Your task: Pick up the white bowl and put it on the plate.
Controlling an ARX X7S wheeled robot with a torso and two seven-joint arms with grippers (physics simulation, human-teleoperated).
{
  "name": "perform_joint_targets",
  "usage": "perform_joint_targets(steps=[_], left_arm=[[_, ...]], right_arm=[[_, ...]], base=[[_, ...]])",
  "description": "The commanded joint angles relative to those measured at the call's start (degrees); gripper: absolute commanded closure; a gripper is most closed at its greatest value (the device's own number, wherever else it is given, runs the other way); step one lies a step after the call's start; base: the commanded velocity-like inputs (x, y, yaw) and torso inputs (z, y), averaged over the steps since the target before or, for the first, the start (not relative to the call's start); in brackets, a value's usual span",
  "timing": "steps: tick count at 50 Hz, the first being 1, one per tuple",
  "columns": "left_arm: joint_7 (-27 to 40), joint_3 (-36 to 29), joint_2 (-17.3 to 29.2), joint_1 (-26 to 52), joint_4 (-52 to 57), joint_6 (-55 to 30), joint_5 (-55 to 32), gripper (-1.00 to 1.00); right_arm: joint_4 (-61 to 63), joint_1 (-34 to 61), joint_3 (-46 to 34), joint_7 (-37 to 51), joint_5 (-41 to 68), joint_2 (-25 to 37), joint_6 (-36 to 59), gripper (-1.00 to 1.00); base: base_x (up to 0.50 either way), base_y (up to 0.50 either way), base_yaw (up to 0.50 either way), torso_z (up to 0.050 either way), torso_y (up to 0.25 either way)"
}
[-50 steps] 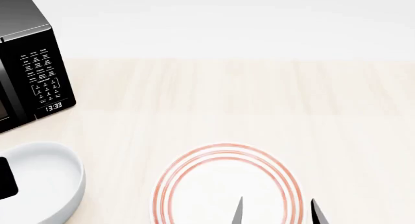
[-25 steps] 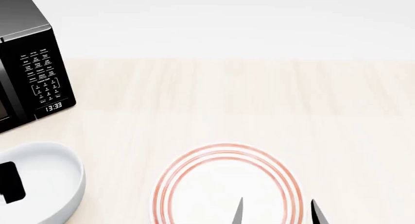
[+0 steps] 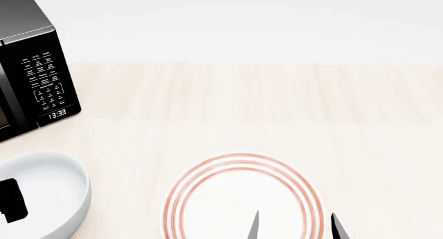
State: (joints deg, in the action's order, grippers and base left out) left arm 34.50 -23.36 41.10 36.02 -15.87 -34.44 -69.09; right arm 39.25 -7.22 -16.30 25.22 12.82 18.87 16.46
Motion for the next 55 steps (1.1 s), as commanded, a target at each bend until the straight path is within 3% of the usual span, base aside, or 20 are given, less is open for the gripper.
perform_joint_targets(steps=[1, 28, 29, 55], left_arm=[[-2.2, -0.7, -1.0, 1.8, -4.5, 1.1, 1.9, -1.00], [-3.9, -1.3, -1.8, 2.1, -8.0, 2.4, 3.5, -1.00], [-3.9, -1.3, -1.8, 2.0, -8.0, 2.4, 3.5, 1.00], [-4.6, 0.6, -1.8, -0.4, -5.9, 5.0, 2.2, 1.00]], right_arm=[[-0.2, 0.1, -0.2, 0.2, 0.1, 0.2, -0.1, -1.00], [-0.1, 0.2, -0.5, 0.7, 0.6, 0.7, -0.3, -1.00], [-0.1, 0.2, -0.5, 0.7, 0.6, 0.7, -0.3, -1.00], [0.1, 0.1, -1.0, 1.1, 1.1, 1.0, -0.5, -1.00]], base=[[0.00, 0.00, 0.00, 0.000, 0.000], [0.00, 0.00, 0.00, 0.000, 0.000], [0.00, 0.00, 0.00, 0.000, 0.000], [0.00, 0.00, 0.00, 0.000, 0.000]])
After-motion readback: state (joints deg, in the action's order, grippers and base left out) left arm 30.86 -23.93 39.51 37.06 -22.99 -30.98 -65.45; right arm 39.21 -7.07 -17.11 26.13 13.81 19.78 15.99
